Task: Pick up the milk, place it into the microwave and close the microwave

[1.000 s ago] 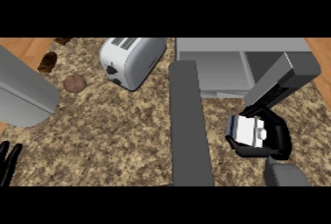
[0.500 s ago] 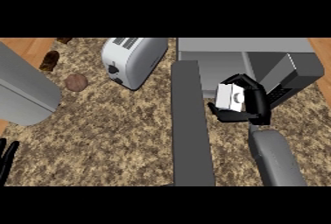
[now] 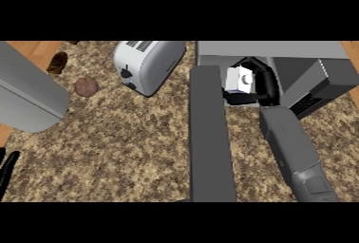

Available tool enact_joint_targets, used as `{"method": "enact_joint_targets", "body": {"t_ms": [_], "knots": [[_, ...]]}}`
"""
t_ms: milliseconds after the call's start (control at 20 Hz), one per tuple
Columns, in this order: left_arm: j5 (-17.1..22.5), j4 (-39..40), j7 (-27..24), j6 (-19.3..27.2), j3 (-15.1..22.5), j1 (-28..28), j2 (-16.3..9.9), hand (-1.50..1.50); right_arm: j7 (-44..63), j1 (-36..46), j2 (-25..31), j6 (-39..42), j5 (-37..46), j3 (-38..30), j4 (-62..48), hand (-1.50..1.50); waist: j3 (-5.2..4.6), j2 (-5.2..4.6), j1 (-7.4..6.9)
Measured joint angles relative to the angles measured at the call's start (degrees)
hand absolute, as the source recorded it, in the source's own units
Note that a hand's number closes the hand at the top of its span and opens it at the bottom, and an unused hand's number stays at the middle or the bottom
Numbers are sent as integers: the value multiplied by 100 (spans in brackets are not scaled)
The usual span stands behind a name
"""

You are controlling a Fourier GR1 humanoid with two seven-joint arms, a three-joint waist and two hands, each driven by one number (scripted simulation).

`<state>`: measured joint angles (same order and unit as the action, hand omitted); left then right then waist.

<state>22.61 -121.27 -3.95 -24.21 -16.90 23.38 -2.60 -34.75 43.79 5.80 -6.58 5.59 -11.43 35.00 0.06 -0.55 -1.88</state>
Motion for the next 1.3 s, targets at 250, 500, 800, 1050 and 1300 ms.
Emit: {"method": "enact_joint_targets", "body": {"t_ms": [250,500,800,1050,1300], "knots": [[34,195,-132,-176,-92,-106,-94,-150,-355,700,199,-244,87,-220,-1007,150,3,-46,-106],[-70,277,-173,-187,61,-312,-28,-150,-539,1235,350,-576,225,-315,-1654,150,6,-112,-224],[-116,328,-113,-194,169,-493,-46,-150,-537,1634,576,-1018,415,-334,-2142,150,10,-191,-382],[-226,321,-104,-156,198,-635,-74,-150,-383,1835,730,-1489,327,-552,-2379,150,15,-262,-512],[-388,334,-85,-122,255,-766,-107,-150,-301,1953,872,-2268,324,-685,-2502,-150,18,-334,-619]]}}
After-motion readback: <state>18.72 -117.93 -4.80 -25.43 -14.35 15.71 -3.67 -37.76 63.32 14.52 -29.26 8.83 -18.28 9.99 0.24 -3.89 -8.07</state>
